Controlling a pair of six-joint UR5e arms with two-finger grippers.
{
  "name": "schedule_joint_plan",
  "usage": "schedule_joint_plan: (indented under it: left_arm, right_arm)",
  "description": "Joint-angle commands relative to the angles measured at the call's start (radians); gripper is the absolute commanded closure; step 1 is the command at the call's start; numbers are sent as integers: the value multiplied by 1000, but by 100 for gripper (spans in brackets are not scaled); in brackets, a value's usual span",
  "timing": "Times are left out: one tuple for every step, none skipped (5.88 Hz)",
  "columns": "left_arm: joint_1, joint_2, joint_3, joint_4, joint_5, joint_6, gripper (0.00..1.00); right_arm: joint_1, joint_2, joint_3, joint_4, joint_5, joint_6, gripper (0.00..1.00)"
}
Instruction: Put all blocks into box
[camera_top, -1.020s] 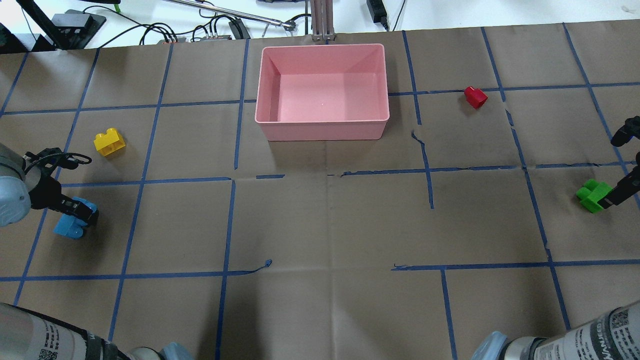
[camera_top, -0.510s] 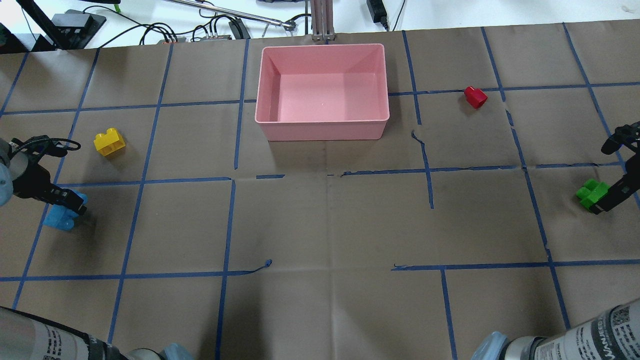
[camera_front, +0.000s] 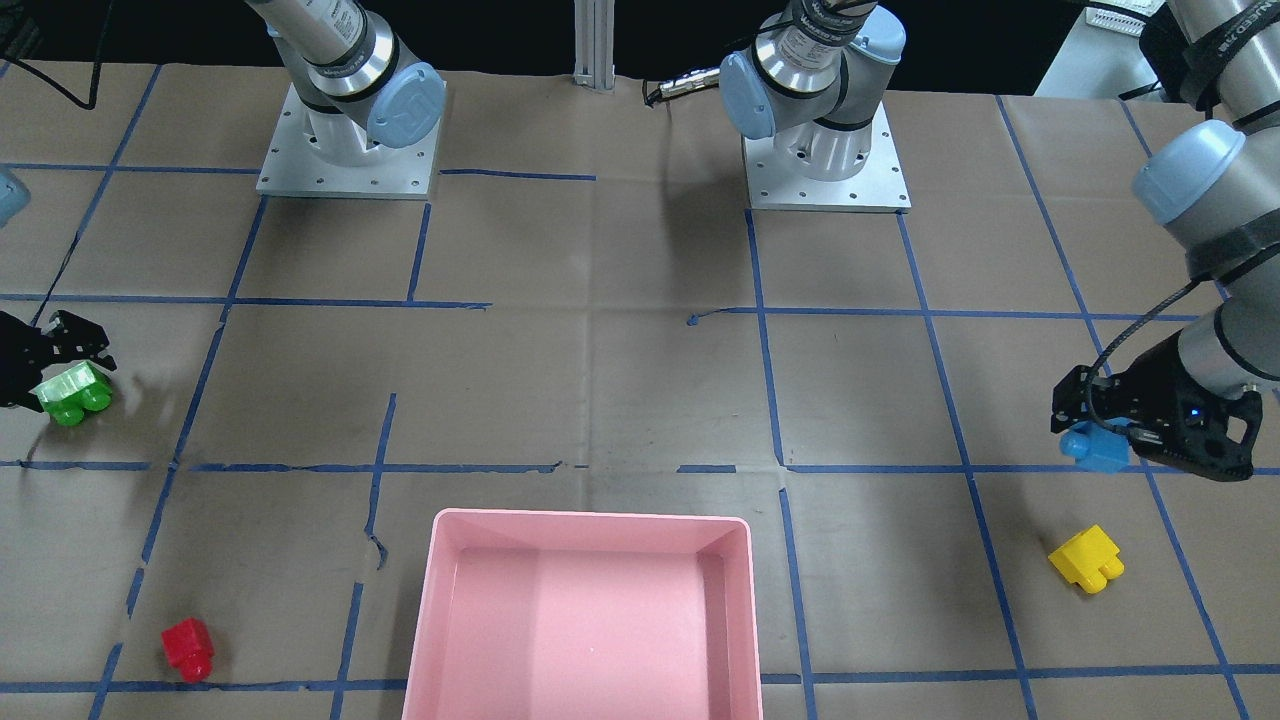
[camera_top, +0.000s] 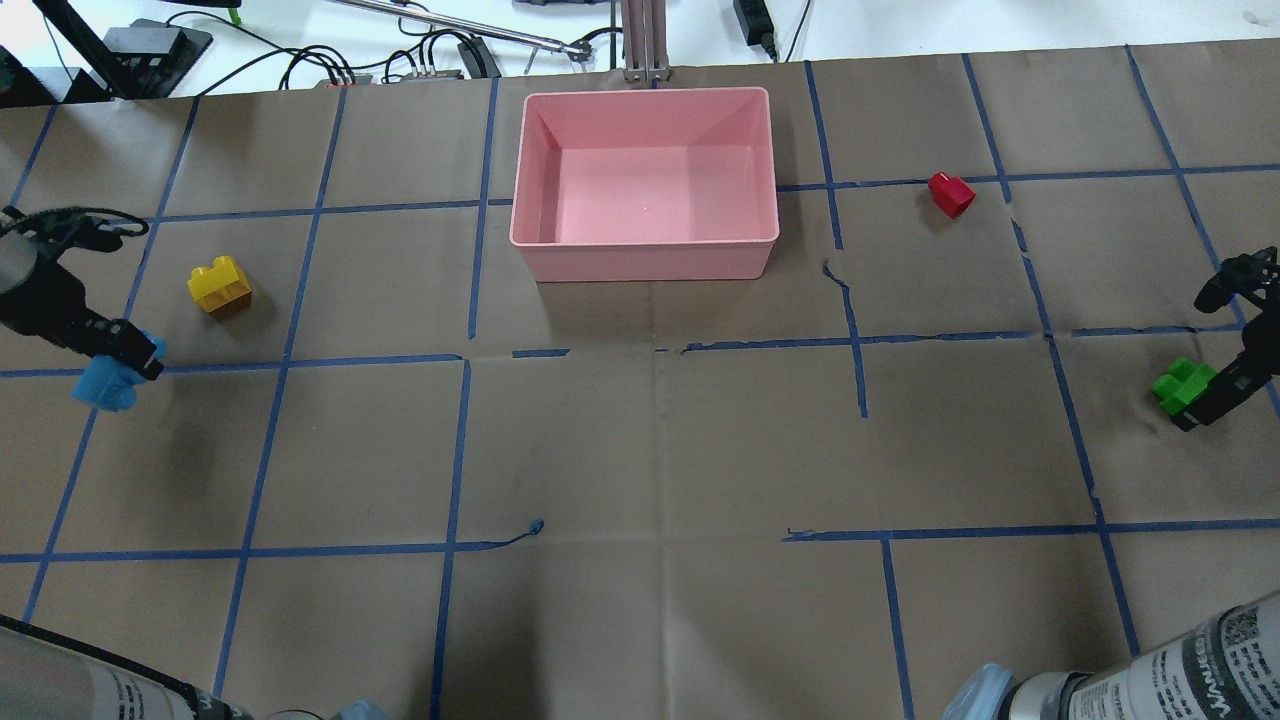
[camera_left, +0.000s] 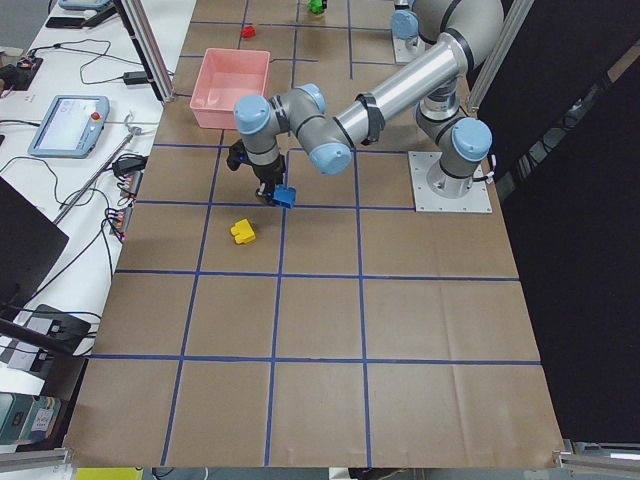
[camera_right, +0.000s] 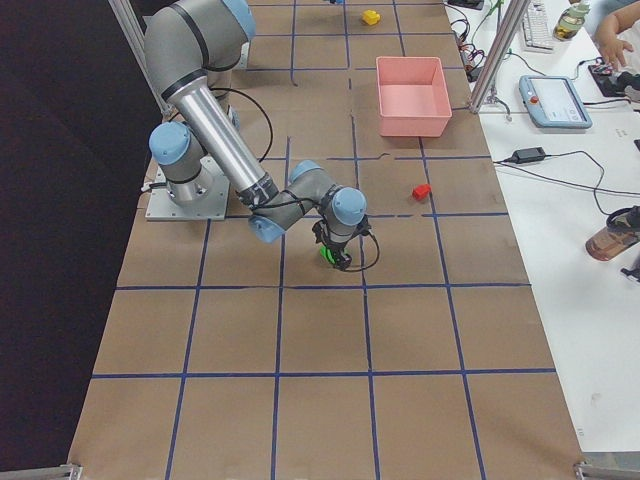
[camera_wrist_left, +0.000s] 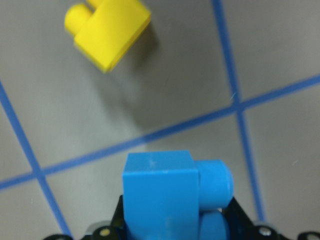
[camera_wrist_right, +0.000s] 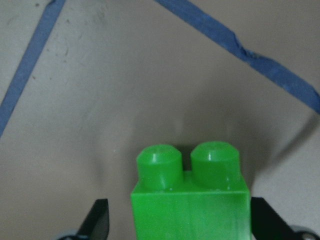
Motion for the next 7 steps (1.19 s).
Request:
schedule_joint_plan:
  left_arm:
    - [-212, -85, 177, -35, -4, -415, 97]
    - [-312, -150, 284, -46, -21, -636, 97]
    - [-413, -241, 387, -49, -12, -781, 97]
    - [-472, -321, 479, -46, -27, -892, 97]
    - [-518, -400, 557, -34, -52, -952, 97]
    - [-550, -463, 592, -30, -53, -953, 97]
    - [-567, -475, 590, -20, -41, -956, 47]
  right_arm:
    - [12, -1, -1, 0, 31, 0, 1]
    - [12, 5, -1, 0, 31, -6, 3]
    - [10, 10, -1, -2, 23, -51, 13]
    - [10, 10, -1, -2, 18, -68, 30]
    - [10, 4, -2, -3, 15, -92, 40]
    - [10, -5, -8, -2, 14, -91, 59]
    - [13, -14, -45, 0, 23, -82, 64]
